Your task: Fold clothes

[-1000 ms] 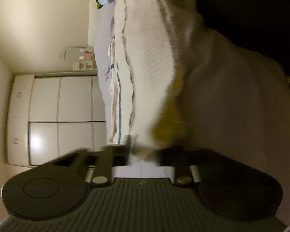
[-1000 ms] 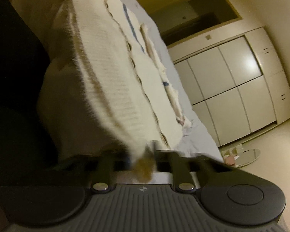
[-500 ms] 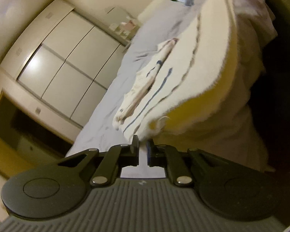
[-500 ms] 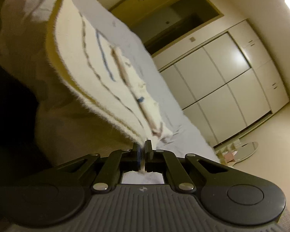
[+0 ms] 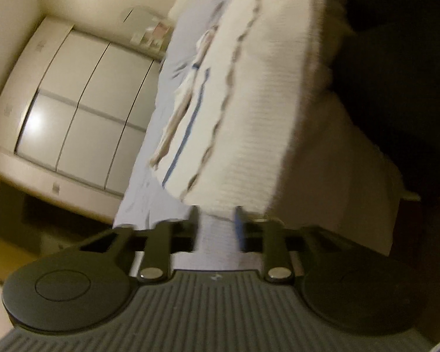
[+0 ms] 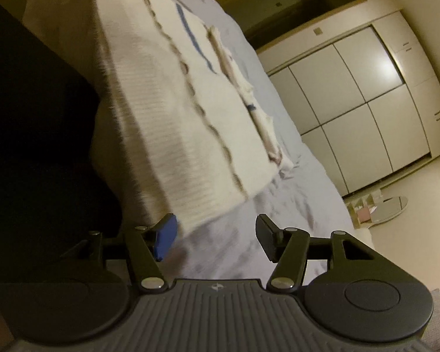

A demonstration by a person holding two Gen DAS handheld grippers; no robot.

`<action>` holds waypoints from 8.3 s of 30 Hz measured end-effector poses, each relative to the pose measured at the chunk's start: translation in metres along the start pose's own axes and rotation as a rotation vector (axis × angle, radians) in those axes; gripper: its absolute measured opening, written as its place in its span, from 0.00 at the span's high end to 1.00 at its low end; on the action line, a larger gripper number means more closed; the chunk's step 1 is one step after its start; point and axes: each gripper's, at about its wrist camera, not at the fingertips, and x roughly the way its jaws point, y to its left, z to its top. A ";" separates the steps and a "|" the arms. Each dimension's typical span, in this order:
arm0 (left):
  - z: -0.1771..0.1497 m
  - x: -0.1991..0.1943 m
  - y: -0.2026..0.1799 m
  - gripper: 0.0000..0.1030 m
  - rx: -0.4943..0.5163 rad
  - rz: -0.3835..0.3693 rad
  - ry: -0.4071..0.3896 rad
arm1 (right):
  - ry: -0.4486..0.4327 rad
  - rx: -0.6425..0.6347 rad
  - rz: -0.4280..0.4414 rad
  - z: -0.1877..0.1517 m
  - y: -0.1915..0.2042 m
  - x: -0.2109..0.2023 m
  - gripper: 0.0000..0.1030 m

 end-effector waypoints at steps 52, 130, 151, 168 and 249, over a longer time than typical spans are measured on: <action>0.027 0.286 0.256 0.81 -0.918 -0.195 0.254 | 0.007 0.814 0.191 0.034 -0.245 0.223 0.75; -0.001 0.332 0.243 0.78 -1.077 -0.175 0.188 | -0.023 0.986 0.295 0.046 -0.223 0.286 0.67; 0.044 0.317 0.116 0.67 -0.056 -0.014 0.156 | 0.109 0.103 0.030 0.068 -0.129 0.277 0.42; 0.030 0.293 0.169 0.86 -0.265 -0.124 0.074 | -0.006 0.118 0.070 0.065 -0.154 0.231 0.93; 0.088 0.287 0.189 0.88 -1.037 -0.287 0.358 | 0.217 1.057 0.340 0.105 -0.151 0.232 0.47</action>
